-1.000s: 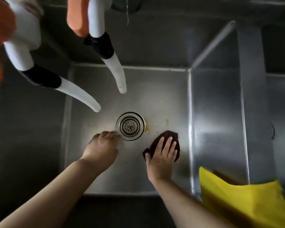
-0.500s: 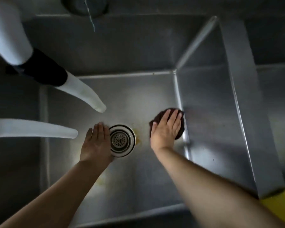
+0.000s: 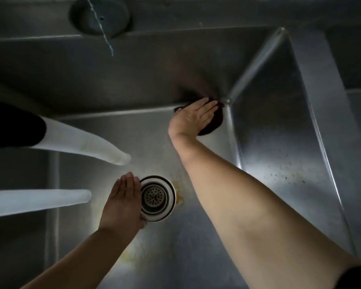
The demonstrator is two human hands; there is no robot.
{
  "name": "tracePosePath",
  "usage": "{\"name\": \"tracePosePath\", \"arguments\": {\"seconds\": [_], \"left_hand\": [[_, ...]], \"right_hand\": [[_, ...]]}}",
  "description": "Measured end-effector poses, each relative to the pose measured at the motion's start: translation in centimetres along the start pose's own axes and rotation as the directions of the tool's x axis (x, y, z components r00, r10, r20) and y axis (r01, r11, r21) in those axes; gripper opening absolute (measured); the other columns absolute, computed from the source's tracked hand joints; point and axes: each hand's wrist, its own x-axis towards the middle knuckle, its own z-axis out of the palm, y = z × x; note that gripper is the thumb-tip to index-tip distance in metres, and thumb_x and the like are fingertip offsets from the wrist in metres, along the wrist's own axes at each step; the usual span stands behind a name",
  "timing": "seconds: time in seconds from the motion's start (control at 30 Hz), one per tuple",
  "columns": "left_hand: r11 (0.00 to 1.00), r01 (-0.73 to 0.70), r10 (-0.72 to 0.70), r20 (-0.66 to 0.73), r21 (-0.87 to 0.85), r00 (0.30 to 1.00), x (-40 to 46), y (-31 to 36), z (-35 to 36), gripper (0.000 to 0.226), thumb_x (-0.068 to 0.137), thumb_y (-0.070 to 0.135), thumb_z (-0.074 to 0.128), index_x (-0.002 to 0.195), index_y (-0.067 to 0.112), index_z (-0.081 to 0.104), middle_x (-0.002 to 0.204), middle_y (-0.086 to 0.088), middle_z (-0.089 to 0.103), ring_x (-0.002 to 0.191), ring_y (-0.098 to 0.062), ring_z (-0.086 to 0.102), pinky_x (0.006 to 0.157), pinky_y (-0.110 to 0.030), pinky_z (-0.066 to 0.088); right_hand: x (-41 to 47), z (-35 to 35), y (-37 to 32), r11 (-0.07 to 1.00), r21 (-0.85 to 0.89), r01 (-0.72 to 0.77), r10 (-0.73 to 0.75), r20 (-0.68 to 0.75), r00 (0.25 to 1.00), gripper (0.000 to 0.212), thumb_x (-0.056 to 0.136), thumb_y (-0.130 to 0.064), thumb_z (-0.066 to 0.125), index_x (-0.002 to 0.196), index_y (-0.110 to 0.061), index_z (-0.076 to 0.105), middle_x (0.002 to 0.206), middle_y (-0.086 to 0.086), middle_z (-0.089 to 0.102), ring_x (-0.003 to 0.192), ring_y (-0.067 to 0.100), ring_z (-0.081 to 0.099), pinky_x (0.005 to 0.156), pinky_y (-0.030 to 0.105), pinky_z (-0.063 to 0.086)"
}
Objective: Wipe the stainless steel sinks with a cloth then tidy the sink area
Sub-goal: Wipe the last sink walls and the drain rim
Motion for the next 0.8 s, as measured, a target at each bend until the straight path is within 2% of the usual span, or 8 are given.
{"name": "tracePosePath", "arguments": {"seconds": [0.07,0.13,0.23,0.3,0.33,0.43,0.6,0.8], "left_hand": [[1.000,-0.003,0.003,-0.012,-0.008,1.000,0.0,-0.1,-0.1,0.109,0.081,0.056,0.053,0.146,-0.004,-0.012,0.155,-0.024,-0.009,0.145,-0.034,-0.006,0.116,-0.038,-0.011],[1.000,-0.004,0.004,-0.004,-0.011,1.000,-0.1,-0.1,-0.2,0.109,0.082,0.056,0.053,0.146,-0.003,-0.012,0.155,-0.024,-0.009,0.145,-0.033,-0.006,0.116,-0.038,-0.010],[1.000,0.007,-0.007,0.006,-0.024,1.000,-0.1,-0.1,-0.2,0.110,0.082,0.057,0.054,0.146,-0.003,-0.012,0.155,-0.023,-0.009,0.145,-0.033,-0.006,0.117,-0.039,-0.007],[1.000,0.013,-0.013,0.010,-0.015,1.000,-0.1,0.0,-0.2,0.110,0.081,0.058,0.054,0.146,-0.003,-0.011,0.156,-0.023,-0.008,0.145,-0.034,-0.005,0.117,-0.042,-0.005],[1.000,0.015,-0.015,0.013,-0.003,1.000,-0.1,0.1,-0.2,0.110,0.081,0.058,0.054,0.146,-0.003,-0.011,0.155,-0.023,-0.008,0.145,-0.035,-0.004,0.117,-0.044,-0.004],[0.999,0.022,-0.022,0.021,0.023,1.000,0.1,0.2,0.1,0.111,0.081,0.059,0.052,0.145,-0.003,-0.012,0.155,-0.023,-0.008,0.145,-0.036,-0.004,0.116,-0.046,-0.004],[1.000,0.003,-0.004,0.007,0.014,1.000,0.2,-0.1,0.7,0.114,0.079,0.063,0.053,0.146,-0.002,-0.012,0.155,-0.023,-0.009,0.145,-0.035,-0.005,0.117,-0.043,-0.004],[1.000,-0.003,0.003,-0.003,-0.010,1.000,0.0,-0.2,0.7,0.118,0.076,0.063,0.059,0.146,-0.002,-0.009,0.156,-0.022,-0.006,0.145,-0.034,-0.003,0.117,-0.041,-0.003]], "right_hand": [[-1.7,0.8,-0.4,0.995,-0.015,0.102,-0.101,0.013,0.995,0.068,0.094,-0.023,0.043,0.146,0.005,0.010,0.152,0.031,-0.002,0.142,0.040,-0.002,0.115,0.042,-0.004],[-4.2,1.2,0.1,0.957,-0.040,0.286,-0.283,0.076,0.956,0.065,0.091,-0.020,0.049,0.144,0.003,0.020,0.153,0.029,0.002,0.142,0.040,0.003,0.116,0.043,-0.002],[-6.6,0.3,1.9,0.778,-0.065,0.624,-0.604,0.194,0.773,0.060,0.085,-0.021,0.056,0.138,-0.002,0.038,0.153,0.023,0.016,0.142,0.036,0.013,0.117,0.039,0.002],[-5.3,-1.0,3.3,0.660,-0.055,0.750,-0.717,0.252,0.650,0.053,0.083,-0.020,0.057,0.134,-0.009,0.046,0.152,0.015,0.026,0.141,0.031,0.021,0.116,0.034,0.005],[-4.1,-1.7,3.9,0.635,-0.060,0.770,-0.737,0.253,0.627,0.051,0.082,-0.019,0.057,0.132,-0.013,0.050,0.151,0.012,0.032,0.139,0.029,0.027,0.116,0.033,0.008],[-0.4,-3.7,5.8,0.690,-0.133,0.711,-0.685,0.195,0.702,0.049,0.082,-0.015,0.054,0.131,-0.020,0.053,0.146,0.004,0.040,0.137,0.027,0.031,0.116,0.034,0.010],[-1.5,-3.2,6.2,0.801,-0.183,0.569,-0.535,0.205,0.819,0.054,0.089,-0.019,0.045,0.142,-0.026,0.038,0.154,0.002,0.025,0.143,0.024,0.016,0.118,0.039,0.004],[-9.6,-4.2,10.2,0.742,-0.183,0.645,-0.584,0.297,0.756,0.053,0.090,-0.033,0.047,0.142,-0.026,0.040,0.153,0.008,0.029,0.142,0.032,0.019,0.117,0.048,0.009]]}}
